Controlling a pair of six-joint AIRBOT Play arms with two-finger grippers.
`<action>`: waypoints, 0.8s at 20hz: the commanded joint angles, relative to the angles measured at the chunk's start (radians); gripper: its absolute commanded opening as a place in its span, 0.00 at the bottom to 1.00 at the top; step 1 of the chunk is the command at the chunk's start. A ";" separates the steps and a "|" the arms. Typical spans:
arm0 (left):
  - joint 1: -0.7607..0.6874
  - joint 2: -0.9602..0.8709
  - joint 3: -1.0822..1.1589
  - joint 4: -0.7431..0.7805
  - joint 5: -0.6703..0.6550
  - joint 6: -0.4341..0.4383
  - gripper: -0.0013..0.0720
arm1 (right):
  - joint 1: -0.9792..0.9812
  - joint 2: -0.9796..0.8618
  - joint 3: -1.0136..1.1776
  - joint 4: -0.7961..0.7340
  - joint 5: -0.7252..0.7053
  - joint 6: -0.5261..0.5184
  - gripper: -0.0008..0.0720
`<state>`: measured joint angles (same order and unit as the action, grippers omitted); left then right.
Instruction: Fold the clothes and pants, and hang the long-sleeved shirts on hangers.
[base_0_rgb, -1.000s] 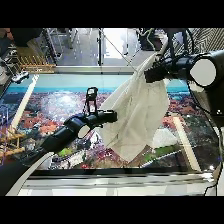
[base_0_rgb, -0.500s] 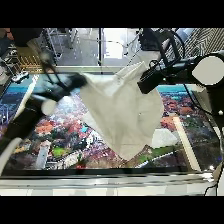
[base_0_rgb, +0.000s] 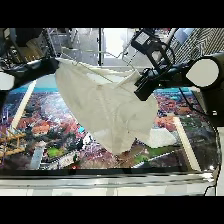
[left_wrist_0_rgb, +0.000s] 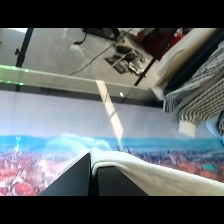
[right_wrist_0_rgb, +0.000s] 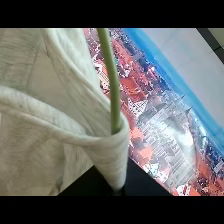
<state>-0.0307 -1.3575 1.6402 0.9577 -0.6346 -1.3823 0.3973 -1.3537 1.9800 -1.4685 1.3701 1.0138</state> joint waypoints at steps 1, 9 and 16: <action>0.093 -0.005 0.016 -0.107 -0.154 0.119 0.03 | -0.001 0.000 -0.013 -0.013 -0.045 -0.060 0.05; 0.185 -0.004 0.029 -0.385 -0.314 0.315 0.03 | 0.000 -0.009 -0.014 -0.214 -0.015 -0.245 0.05; 0.249 -0.005 0.029 -0.544 -0.564 0.433 0.03 | 0.000 -0.075 -0.072 -0.329 -0.104 -0.216 0.05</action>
<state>0.1967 -1.3613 1.6680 0.4786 -1.0733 -0.9939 0.3973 -1.4052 1.9335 -1.7336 1.3338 0.7589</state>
